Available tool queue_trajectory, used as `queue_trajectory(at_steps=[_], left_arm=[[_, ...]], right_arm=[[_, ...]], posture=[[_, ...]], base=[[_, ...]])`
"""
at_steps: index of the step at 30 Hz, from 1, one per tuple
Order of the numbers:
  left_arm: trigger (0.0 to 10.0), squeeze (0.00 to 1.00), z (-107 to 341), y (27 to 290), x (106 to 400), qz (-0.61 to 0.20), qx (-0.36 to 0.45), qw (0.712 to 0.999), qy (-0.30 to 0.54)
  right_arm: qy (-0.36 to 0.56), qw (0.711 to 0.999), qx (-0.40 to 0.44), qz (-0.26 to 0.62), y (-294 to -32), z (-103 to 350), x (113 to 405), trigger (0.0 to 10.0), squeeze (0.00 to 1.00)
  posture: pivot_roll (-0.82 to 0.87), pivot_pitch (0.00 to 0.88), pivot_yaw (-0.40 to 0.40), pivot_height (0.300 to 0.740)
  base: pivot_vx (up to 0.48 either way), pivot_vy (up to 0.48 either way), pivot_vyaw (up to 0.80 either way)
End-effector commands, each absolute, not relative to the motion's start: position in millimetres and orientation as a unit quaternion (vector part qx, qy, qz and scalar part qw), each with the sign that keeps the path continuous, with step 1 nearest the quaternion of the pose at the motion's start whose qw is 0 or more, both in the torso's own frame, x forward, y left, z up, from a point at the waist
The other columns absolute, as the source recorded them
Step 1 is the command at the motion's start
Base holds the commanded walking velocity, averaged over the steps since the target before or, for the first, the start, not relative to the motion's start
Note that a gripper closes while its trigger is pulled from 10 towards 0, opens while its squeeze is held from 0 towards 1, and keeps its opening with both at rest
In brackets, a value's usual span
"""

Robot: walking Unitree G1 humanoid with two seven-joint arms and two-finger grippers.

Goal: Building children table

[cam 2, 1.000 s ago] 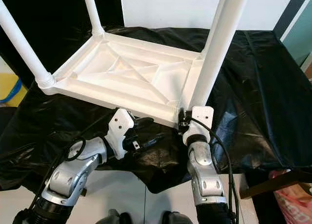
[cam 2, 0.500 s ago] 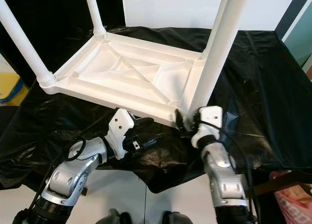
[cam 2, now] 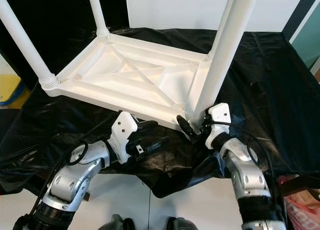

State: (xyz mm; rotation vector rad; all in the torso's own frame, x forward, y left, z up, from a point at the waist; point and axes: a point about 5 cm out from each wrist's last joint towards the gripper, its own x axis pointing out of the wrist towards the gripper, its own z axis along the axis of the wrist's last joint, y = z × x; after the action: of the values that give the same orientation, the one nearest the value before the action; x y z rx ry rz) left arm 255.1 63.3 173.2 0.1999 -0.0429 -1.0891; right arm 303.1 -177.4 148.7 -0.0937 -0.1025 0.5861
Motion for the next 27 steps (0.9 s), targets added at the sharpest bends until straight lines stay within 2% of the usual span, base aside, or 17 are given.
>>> queue_trajectory(at_steps=[1,3,4,6,7,16,17,18,22,27], left_arm=[[10.0,0.00,173.7,62.3,255.8,-0.499,0.097,0.861,-0.021],[10.0,0.00,174.4,62.9,256.2,-0.498,0.098,0.862,-0.022],[10.0,0.00,174.6,63.6,256.3,-0.496,0.098,0.862,-0.022],[10.0,0.00,174.7,64.1,256.3,-0.495,0.098,0.863,-0.022],[10.0,0.00,174.8,64.5,256.3,-0.494,0.098,0.864,-0.022],[10.0,0.00,174.6,66.0,255.1,-0.493,0.099,0.864,-0.021],[10.0,0.00,174.7,66.0,255.3,-0.493,0.100,0.864,-0.021],[10.0,0.00,174.8,65.9,255.4,-0.494,0.100,0.864,-0.021],[10.0,0.00,174.9,65.9,255.4,-0.494,0.099,0.864,-0.021],[10.0,0.00,174.4,65.0,255.0,-0.496,0.098,0.863,-0.020]], right_arm=[[-0.041,0.951,-0.051,0.302,-176.5,143.4,302.5,10.0,0.00],[-0.035,0.948,-0.054,0.312,-176.8,141.3,304.1,10.0,0.00],[-0.033,0.948,-0.056,0.312,-177.9,139.8,304.4,1.0,0.00],[-0.032,0.948,-0.056,0.311,-178.6,138.8,304.5,1.0,0.00],[-0.030,0.948,-0.057,0.312,-180.0,137.2,304.7,0.0,0.00],[-0.021,0.946,-0.061,0.317,-184.4,130.7,303.9,0.0,0.00],[-0.019,0.948,-0.061,0.312,-185.3,130.3,304.2,5.8,0.00],[-0.018,0.951,-0.064,0.303,-186.9,129.6,304.8,10.0,0.00],[-0.019,0.952,-0.065,0.300,-187.4,129.4,305.0,10.0,0.00],[-0.027,0.969,-0.050,0.240,-187.0,133.9,306.3,10.0,0.00]], posture=[[-0.04,0.117,-0.029,0.740],[-0.04,0.117,-0.030,0.740],[-0.03,0.118,-0.032,0.740],[-0.03,0.118,-0.032,0.740],[-0.03,0.118,-0.033,0.740],[-0.03,0.121,-0.028,0.740],[-0.03,0.121,-0.028,0.740],[-0.03,0.122,-0.027,0.740],[-0.03,0.122,-0.027,0.740],[-0.03,0.127,-0.028,0.740]], base=[[0.000,0.000,0.00],[0.000,0.000,0.00],[0.000,0.000,0.00],[0.000,0.000,0.00],[0.000,0.000,0.00],[0.000,0.000,0.00],[0.000,0.000,0.00],[0.000,0.000,0.00],[0.000,0.000,0.00],[0.000,0.000,0.00]])
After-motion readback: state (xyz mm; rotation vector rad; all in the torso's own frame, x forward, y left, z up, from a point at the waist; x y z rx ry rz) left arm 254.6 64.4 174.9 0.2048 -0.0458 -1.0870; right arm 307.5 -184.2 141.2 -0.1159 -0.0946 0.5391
